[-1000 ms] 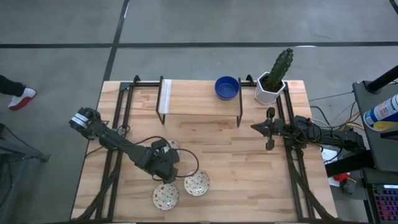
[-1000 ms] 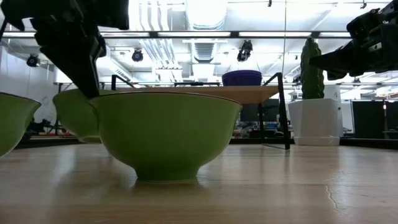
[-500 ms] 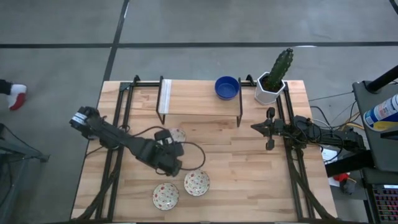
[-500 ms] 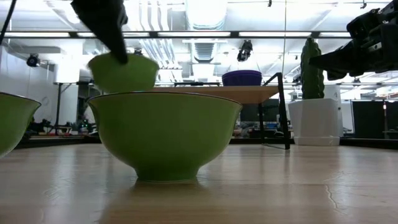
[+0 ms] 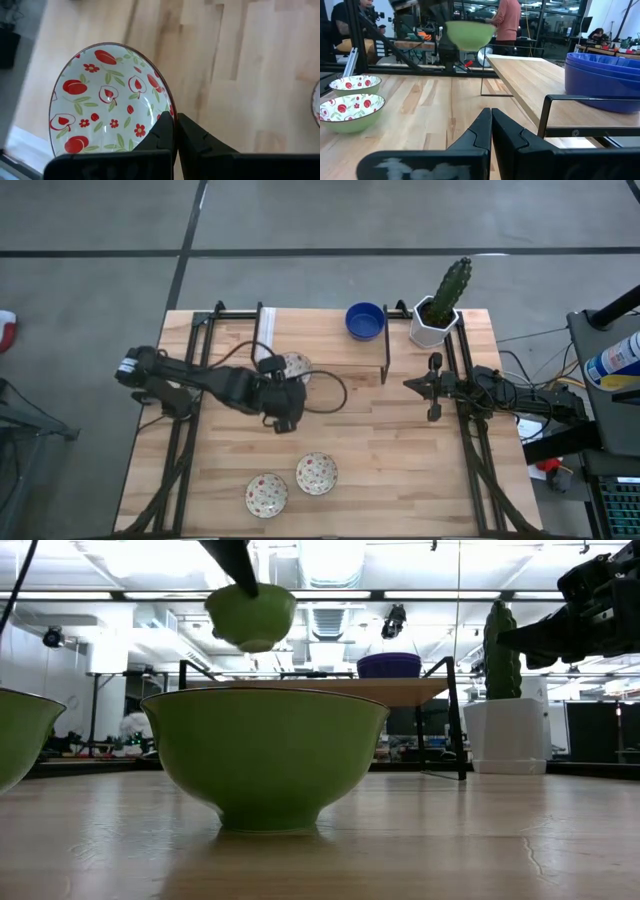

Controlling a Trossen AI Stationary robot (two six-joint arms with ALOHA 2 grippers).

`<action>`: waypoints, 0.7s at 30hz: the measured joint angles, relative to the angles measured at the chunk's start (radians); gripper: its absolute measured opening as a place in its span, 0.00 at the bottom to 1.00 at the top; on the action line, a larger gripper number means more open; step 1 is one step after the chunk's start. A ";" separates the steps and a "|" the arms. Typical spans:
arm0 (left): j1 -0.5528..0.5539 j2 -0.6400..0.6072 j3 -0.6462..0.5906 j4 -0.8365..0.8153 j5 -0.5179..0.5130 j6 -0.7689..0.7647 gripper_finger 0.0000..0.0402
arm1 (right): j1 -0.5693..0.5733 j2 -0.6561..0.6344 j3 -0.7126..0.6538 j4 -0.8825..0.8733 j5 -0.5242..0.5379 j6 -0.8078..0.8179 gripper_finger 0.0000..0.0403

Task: Pick & Place Mini bowls
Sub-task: Put the top white bowl on the shelf

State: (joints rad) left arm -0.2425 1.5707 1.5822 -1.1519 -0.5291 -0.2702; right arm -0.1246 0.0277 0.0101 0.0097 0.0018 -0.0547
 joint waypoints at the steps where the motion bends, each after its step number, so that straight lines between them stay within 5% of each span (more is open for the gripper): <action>1: 0.011 0.000 0.011 -0.003 -0.002 0.018 0.01 | 0.000 0.000 0.000 0.000 0.000 0.000 0.02; 15: 0.259 0.000 0.022 0.009 -0.023 0.241 0.01 | 0.000 0.000 0.000 0.000 0.000 -0.001 0.02; 21: 0.360 0.000 0.019 0.098 0.093 0.304 0.01 | 0.000 0.000 0.000 0.000 0.000 0.000 0.02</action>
State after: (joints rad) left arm 0.1177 1.5707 1.6012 -1.0535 -0.4360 0.0341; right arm -0.1246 0.0277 0.0101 0.0097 0.0017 -0.0549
